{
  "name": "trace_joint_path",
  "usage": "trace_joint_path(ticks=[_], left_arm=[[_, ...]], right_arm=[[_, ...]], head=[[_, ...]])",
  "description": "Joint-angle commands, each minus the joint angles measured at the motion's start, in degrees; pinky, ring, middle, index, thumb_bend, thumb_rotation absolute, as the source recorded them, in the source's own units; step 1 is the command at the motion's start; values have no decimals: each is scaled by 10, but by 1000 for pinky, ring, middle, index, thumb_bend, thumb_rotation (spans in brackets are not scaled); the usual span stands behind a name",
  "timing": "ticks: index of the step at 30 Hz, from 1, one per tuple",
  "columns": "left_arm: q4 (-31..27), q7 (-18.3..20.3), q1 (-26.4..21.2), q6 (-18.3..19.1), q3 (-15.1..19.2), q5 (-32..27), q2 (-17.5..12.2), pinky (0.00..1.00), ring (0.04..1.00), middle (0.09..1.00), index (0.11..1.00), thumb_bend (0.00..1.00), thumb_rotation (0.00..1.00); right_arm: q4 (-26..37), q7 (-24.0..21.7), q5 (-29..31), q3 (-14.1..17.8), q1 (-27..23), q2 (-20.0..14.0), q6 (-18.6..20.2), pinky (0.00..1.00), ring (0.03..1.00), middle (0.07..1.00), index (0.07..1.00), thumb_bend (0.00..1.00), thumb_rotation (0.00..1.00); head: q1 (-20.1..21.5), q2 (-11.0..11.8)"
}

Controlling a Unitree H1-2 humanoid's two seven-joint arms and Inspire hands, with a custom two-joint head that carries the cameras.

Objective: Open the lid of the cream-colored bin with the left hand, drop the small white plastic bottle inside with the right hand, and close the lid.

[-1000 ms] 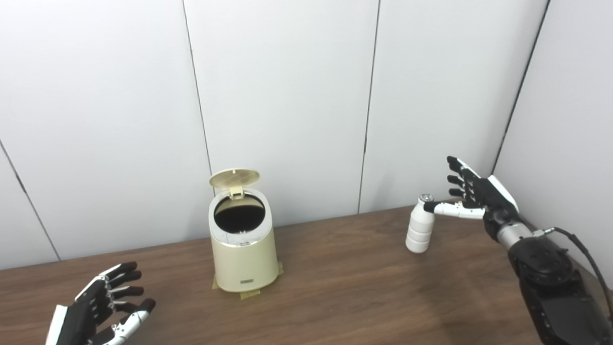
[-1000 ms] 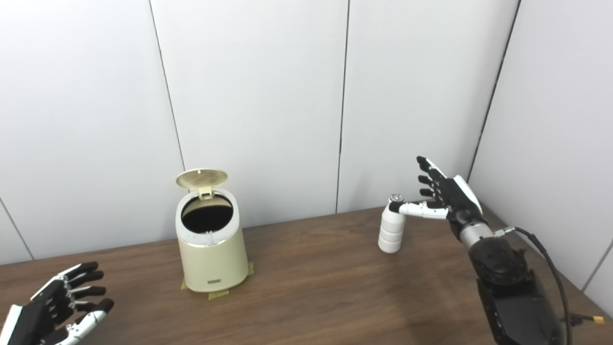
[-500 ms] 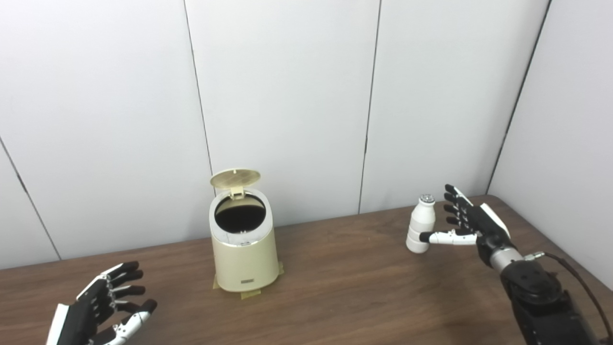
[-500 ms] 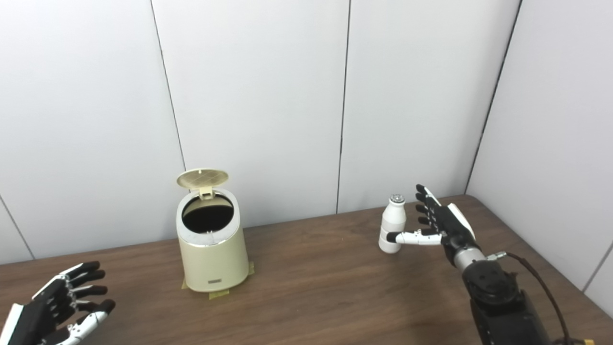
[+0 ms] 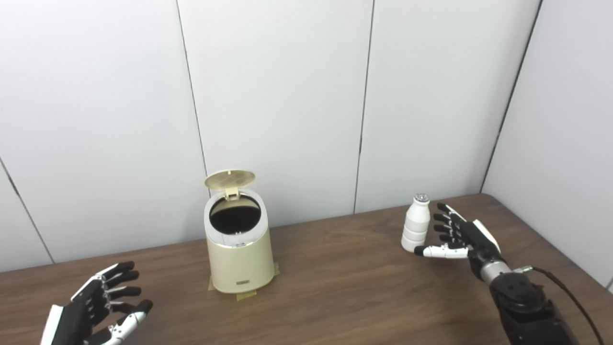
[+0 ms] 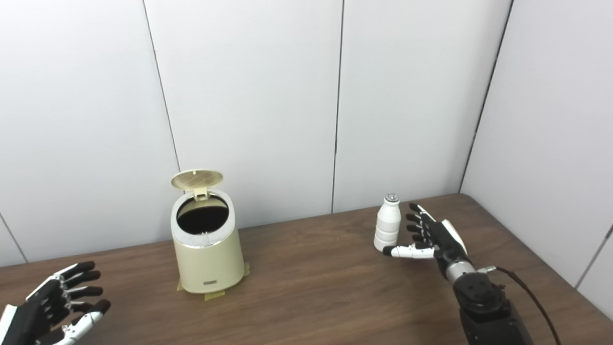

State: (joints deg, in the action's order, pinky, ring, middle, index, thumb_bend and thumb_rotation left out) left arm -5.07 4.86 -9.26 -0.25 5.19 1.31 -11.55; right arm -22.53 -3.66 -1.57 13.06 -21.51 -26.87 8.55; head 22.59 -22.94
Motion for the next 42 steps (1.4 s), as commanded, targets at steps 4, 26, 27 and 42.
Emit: trace_joint_path(ticks=[4, 26, 27, 42], left_arm=[[-32, -4, -19, 2, -2, 4, -4, 520, 652, 740, 777, 547, 0], [-34, 2, -17, -2, -4, 1, -8, 508, 646, 735, 763, 530, 0], [-33, 2, -17, -4, -4, 2, -9, 504, 643, 734, 761, 531, 0], [-36, 6, -18, 6, -6, -3, -8, 527, 661, 748, 769, 528, 0]], right_arm=[[-10, 25, 0, 1, -37, -6, -34, 819, 866, 880, 890, 846, 136], [-27, 70, 11, 8, -62, 33, -64, 496, 603, 688, 749, 745, 9], [-36, 80, 7, 9, -66, 35, -74, 438, 533, 590, 702, 654, 4], [-74, 115, -15, -4, -67, 36, -155, 315, 372, 487, 537, 512, 0]], head=[[1, -2], [-1, -10], [-1, -10], [-3, -14]])
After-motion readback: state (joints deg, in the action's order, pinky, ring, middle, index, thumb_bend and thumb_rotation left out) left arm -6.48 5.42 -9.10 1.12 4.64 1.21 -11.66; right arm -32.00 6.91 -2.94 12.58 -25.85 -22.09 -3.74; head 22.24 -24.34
